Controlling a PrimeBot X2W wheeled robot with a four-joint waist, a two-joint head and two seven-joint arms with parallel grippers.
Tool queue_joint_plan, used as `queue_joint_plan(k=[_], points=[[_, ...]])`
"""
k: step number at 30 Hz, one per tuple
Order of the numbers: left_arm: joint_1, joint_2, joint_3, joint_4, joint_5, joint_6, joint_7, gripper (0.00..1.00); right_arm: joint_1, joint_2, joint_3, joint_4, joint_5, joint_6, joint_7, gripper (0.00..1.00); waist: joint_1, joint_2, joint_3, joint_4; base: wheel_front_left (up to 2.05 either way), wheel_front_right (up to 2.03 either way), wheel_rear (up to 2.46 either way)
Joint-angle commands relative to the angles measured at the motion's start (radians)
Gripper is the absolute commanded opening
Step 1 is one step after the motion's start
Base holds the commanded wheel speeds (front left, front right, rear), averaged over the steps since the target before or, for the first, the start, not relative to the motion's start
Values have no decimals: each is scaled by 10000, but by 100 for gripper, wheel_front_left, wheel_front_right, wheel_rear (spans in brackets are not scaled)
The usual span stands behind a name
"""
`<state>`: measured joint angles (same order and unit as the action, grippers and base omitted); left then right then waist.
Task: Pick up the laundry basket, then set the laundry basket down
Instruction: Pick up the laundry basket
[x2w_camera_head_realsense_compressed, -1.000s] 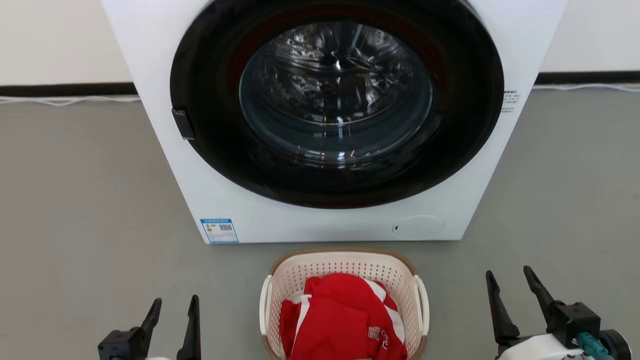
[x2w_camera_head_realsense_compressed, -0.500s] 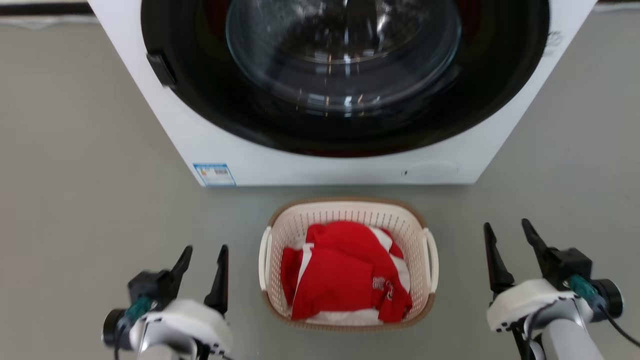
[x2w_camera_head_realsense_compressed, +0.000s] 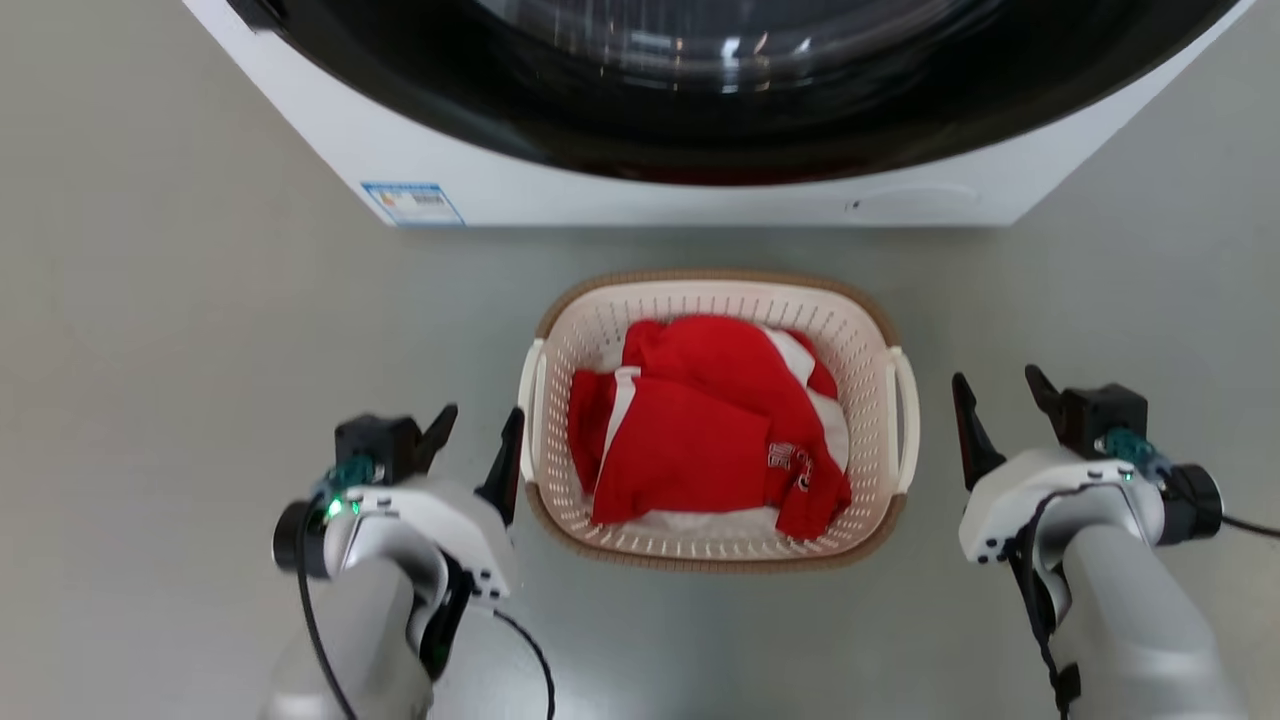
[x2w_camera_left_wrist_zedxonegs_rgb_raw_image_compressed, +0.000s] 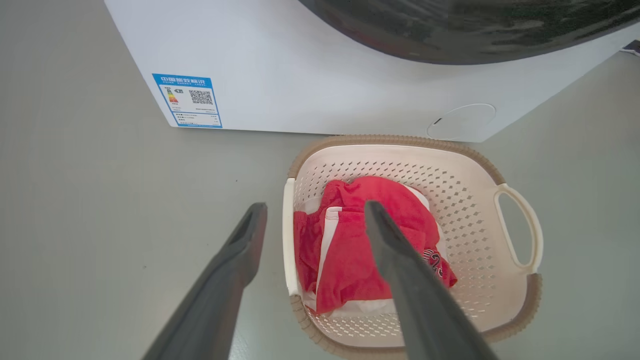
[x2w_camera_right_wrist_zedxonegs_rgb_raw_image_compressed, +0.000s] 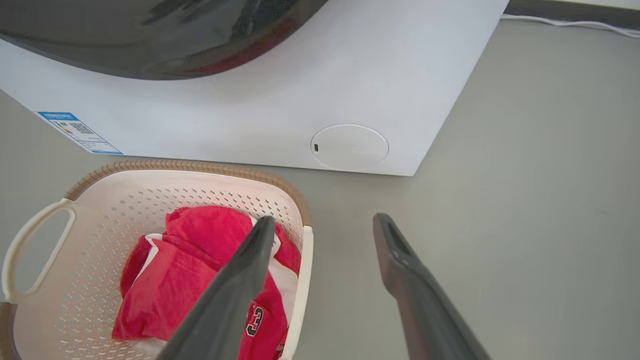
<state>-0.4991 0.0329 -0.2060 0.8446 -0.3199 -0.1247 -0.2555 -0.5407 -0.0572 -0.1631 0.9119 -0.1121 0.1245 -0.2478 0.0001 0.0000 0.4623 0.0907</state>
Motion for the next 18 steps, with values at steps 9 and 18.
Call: queue_joint_plan(k=[9,18], points=[[-1883,197,-701,1678,-1071,-59,95,100,-1412,4,-140,1354,-596,62,-82,100,-1,0,1584,-18,0,0,0],[-3092,359,-1439,2760,-1739,-59,363,100,-2091,55,-170,1874,-763,62,-130,100,-1,0,2452,-230,0,0,0]])
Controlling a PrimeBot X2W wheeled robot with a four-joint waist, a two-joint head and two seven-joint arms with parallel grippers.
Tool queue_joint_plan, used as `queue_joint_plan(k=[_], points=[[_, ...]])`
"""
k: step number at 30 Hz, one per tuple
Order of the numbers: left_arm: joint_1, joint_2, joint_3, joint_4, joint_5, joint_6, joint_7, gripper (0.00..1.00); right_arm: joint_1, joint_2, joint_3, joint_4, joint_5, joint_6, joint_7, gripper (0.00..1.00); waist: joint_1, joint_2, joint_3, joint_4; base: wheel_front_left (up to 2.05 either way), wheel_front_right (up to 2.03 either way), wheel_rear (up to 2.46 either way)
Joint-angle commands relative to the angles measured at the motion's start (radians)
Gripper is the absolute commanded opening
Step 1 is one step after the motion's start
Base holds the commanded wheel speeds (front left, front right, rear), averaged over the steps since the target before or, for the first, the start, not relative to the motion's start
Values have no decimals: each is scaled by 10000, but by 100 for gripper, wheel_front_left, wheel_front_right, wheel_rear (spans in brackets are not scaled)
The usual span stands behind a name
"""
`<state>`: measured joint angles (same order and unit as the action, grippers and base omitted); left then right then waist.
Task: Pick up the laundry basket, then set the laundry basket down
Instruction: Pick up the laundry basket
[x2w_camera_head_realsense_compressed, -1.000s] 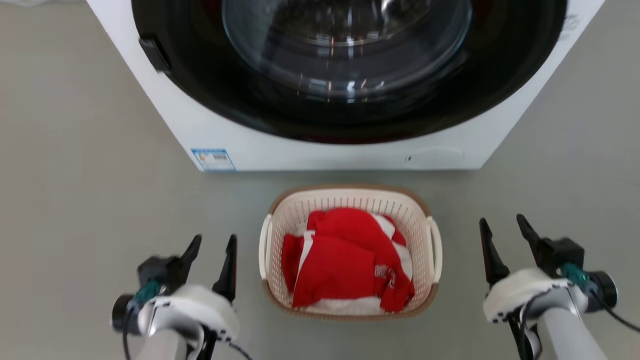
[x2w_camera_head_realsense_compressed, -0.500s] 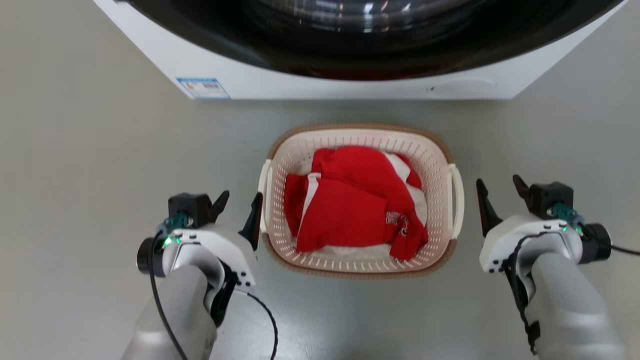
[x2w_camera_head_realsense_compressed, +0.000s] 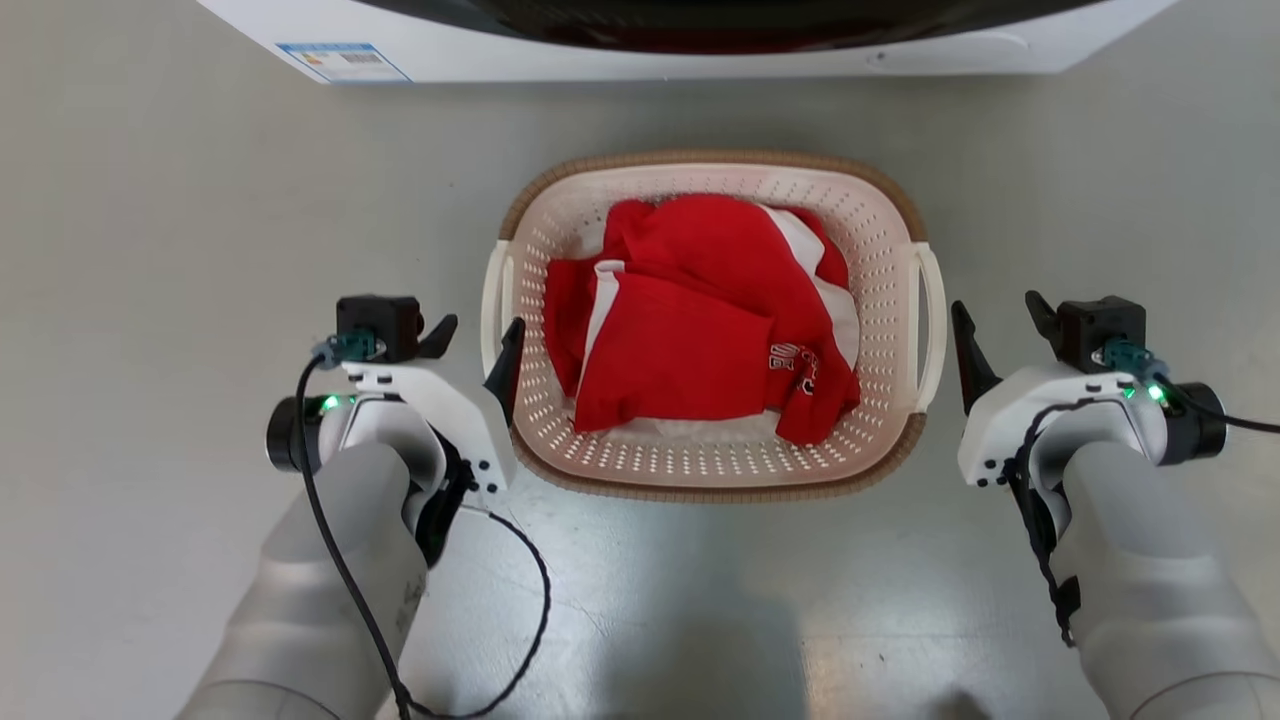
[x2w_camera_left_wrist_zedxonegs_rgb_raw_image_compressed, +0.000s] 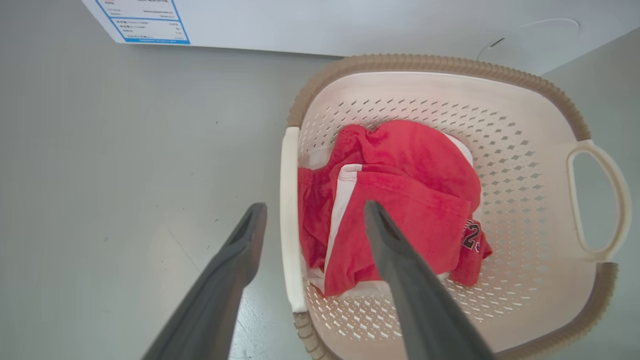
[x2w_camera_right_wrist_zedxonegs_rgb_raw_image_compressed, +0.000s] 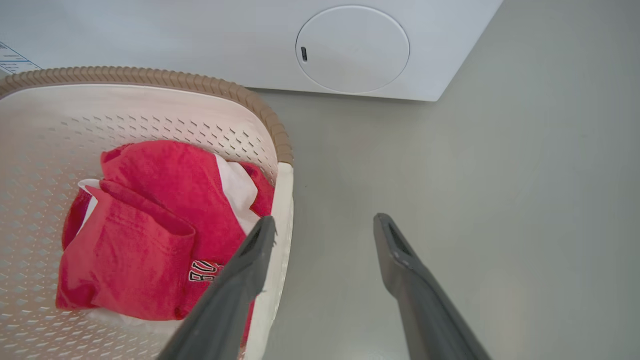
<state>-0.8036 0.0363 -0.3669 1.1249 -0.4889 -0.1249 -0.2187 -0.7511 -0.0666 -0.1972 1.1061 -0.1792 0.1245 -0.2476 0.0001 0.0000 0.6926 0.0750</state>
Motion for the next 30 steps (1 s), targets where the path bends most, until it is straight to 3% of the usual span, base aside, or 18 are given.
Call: queue_joint_plan(k=[1,17,30], points=[[-159,370,93,52,-80,-57,21,100,-42,152,179,-57,-90,62,-134,100,-1,0,239,-96,0,0,0],[-1531,476,-885,875,-457,-57,171,100,-867,163,860,203,582,62,-140,100,-1,0,1476,6,0,0,0],[-1905,427,-1592,1222,-686,-57,407,100,-1266,163,1205,727,875,62,-141,100,-1,0,1748,77,0,0,0]])
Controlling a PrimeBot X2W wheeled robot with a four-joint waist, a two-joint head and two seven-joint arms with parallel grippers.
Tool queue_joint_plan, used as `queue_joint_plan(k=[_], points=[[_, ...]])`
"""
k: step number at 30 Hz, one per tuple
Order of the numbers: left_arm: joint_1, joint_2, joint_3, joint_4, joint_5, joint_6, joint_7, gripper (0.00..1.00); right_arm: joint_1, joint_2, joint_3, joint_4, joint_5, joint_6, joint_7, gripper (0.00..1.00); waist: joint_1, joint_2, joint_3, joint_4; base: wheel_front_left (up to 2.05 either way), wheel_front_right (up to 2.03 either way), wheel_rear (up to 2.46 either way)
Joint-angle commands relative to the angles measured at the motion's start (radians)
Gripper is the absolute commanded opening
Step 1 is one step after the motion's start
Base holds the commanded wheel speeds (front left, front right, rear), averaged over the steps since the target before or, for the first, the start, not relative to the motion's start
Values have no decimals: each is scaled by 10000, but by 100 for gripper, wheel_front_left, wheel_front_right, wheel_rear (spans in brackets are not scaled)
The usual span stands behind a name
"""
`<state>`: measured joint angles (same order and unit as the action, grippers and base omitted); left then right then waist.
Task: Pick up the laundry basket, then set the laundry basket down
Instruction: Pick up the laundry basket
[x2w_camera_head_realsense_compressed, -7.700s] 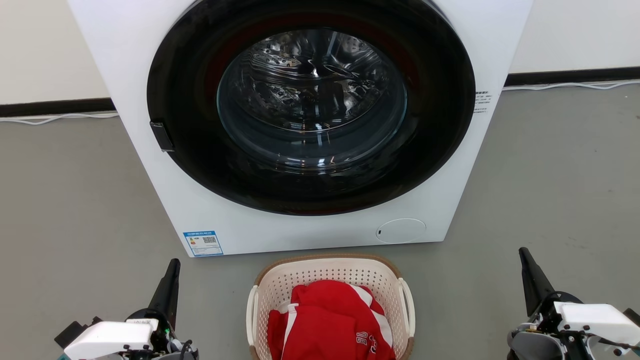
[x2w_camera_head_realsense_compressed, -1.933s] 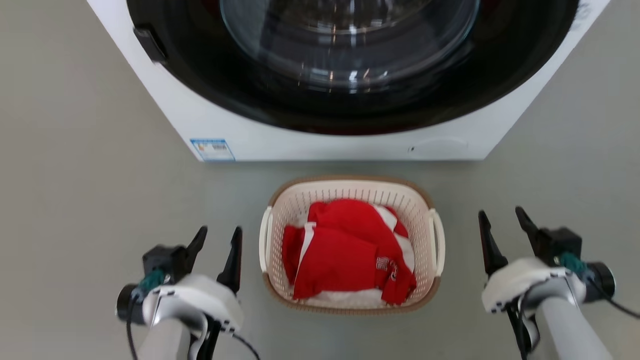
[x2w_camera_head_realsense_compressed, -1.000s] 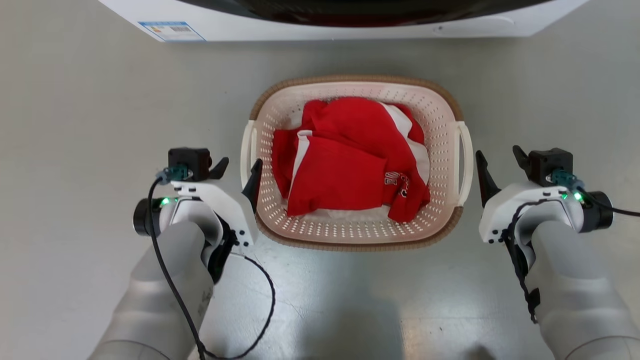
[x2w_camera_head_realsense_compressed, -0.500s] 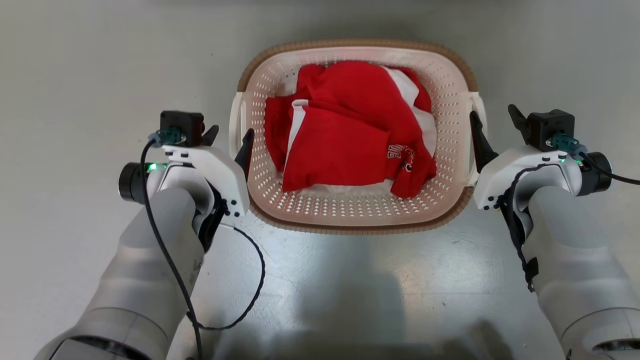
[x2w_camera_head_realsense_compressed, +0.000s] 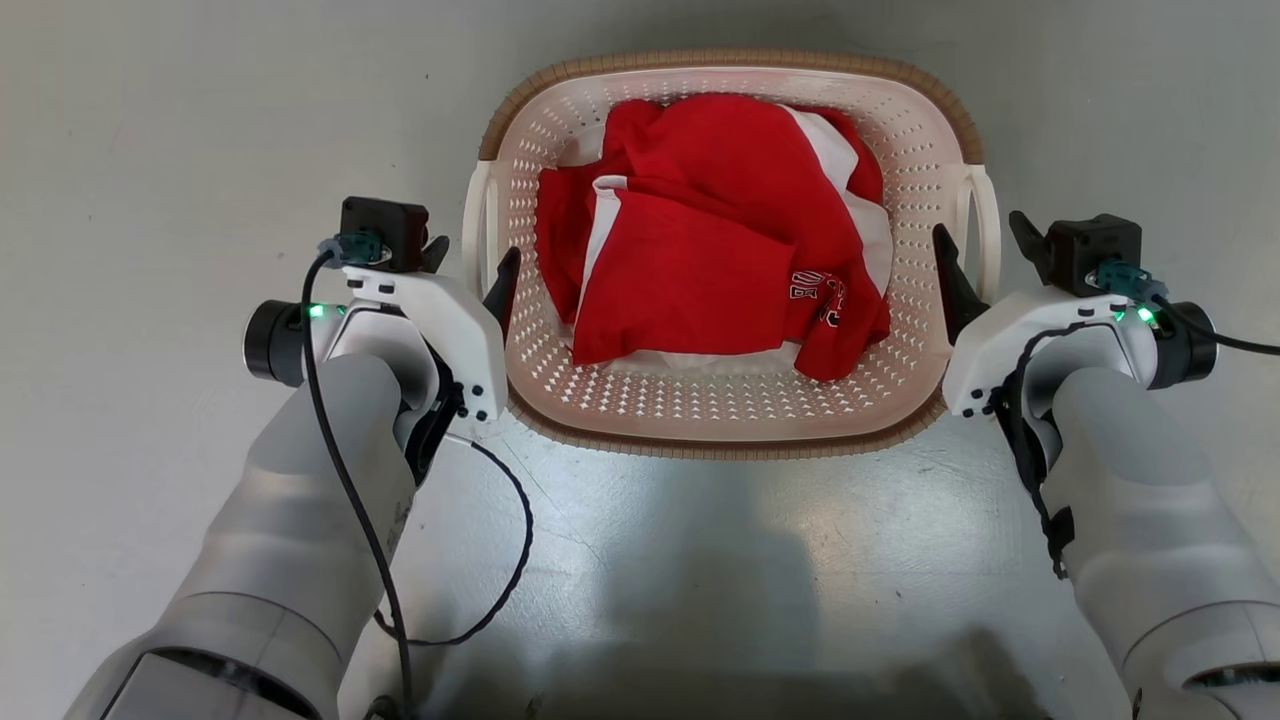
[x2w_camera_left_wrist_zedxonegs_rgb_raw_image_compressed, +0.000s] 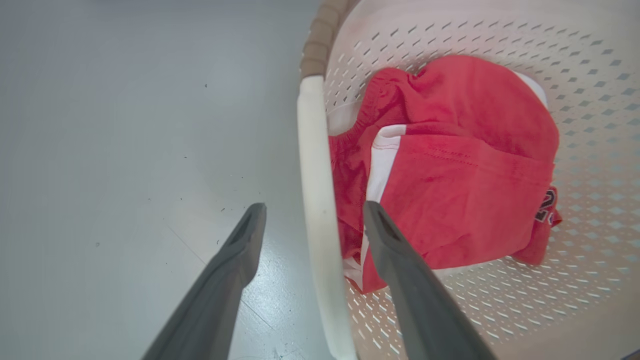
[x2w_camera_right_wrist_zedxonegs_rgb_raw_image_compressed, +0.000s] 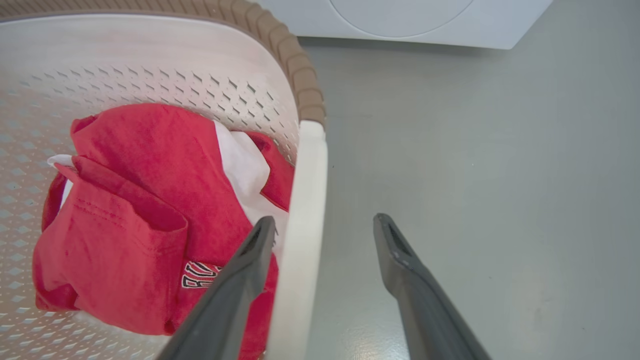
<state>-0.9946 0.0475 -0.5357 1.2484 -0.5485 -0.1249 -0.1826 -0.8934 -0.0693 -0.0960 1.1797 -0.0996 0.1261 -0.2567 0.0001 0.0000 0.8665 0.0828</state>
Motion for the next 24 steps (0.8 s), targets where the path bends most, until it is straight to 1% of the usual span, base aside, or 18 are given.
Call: queue_joint_plan(k=[1,18,23,24], points=[[-22,316,42,-3,-103,-57,56,100,141,190,226,8,116,46,-51,100,-1,0,24,-4,0,0,0],[-311,294,-734,195,-281,-57,281,100,-31,191,790,347,715,46,-51,100,-1,0,120,-11,0,0,0],[-372,286,-862,222,-304,-57,170,100,-25,191,870,358,765,46,-51,100,-1,0,135,-5,0,0,0],[-395,284,-886,231,-301,-57,117,77,-21,191,889,358,759,46,-51,100,-1,0,139,3,0,0,0]])
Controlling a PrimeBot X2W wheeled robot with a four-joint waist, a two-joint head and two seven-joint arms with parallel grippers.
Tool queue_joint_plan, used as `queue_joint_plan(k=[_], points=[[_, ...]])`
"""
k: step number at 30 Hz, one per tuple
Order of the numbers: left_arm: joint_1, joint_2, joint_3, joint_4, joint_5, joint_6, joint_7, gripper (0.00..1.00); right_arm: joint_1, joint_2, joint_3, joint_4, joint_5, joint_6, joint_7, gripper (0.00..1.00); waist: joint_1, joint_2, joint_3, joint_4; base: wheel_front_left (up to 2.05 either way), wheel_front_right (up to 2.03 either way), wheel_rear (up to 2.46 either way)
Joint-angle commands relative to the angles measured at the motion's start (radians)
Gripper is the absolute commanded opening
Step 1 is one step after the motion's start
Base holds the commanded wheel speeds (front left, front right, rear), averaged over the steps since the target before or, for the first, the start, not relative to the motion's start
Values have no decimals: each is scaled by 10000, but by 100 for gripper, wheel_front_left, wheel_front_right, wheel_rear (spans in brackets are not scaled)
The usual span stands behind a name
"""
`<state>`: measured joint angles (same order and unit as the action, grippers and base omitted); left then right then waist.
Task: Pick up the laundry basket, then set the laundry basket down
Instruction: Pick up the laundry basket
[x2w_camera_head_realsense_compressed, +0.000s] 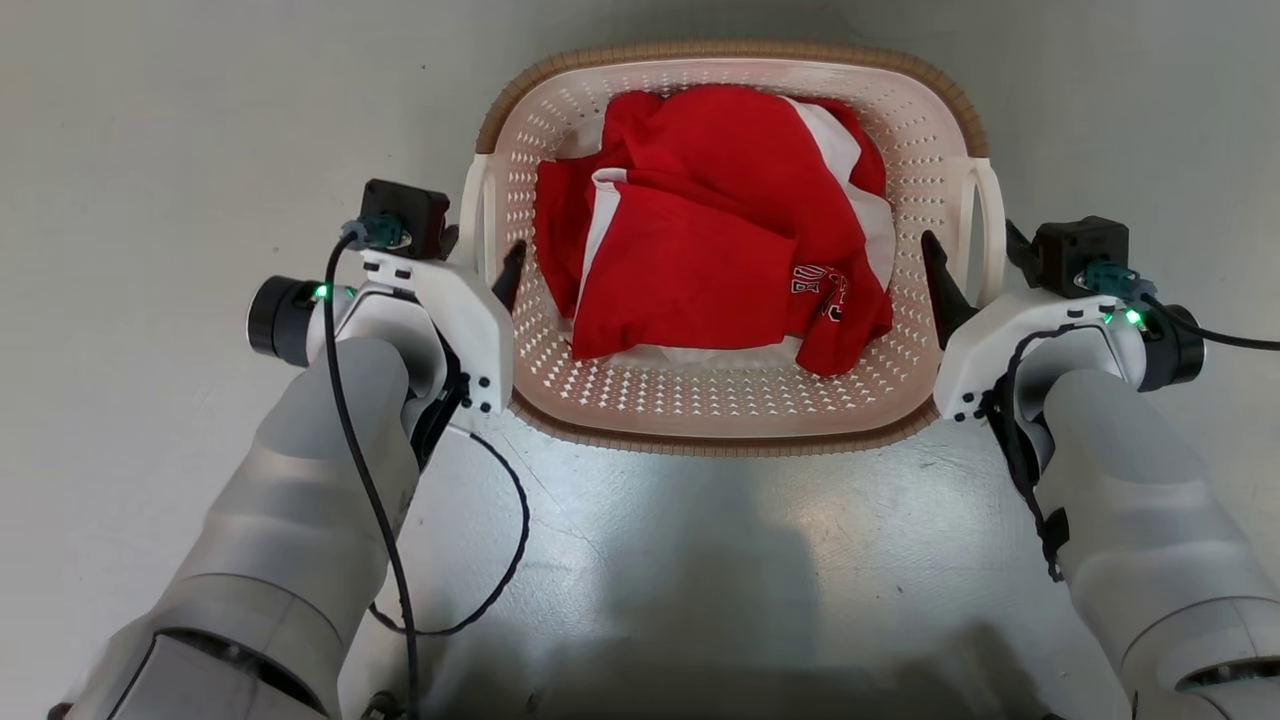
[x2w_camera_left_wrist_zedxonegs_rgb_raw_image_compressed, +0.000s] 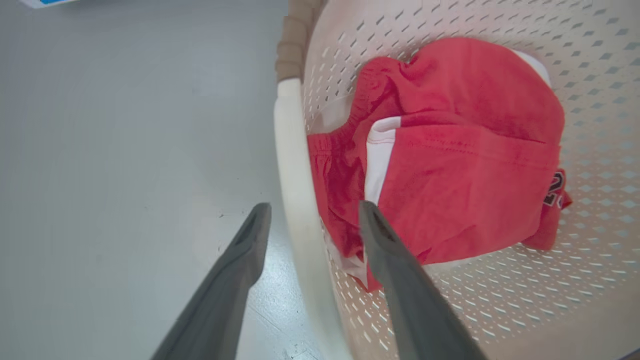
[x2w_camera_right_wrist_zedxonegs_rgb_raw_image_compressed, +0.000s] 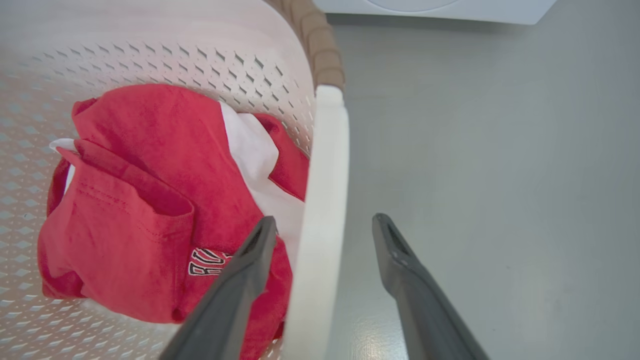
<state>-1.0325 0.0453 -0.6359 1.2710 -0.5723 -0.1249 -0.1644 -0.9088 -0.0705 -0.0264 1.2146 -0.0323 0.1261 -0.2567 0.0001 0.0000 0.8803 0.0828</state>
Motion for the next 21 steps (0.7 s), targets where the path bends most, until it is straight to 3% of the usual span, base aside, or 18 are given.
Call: queue_joint_plan(k=[1,2,11,21], points=[[-37,300,96,12,-62,-57,-120,43,143,202,231,38,125,46,-51,4,-1,0,0,21,0,0,0],[-55,293,46,22,-30,-57,-165,0,153,202,324,129,206,46,-50,0,-1,0,-11,49,0,0,0],[241,213,-115,130,-86,9,-125,0,239,202,1022,558,570,46,344,0,-1,0,-594,165,0,0,0],[1495,198,-181,181,-432,-26,271,0,1013,202,2252,693,1634,46,1436,0,-1,0,-2570,186,0,0,0]])
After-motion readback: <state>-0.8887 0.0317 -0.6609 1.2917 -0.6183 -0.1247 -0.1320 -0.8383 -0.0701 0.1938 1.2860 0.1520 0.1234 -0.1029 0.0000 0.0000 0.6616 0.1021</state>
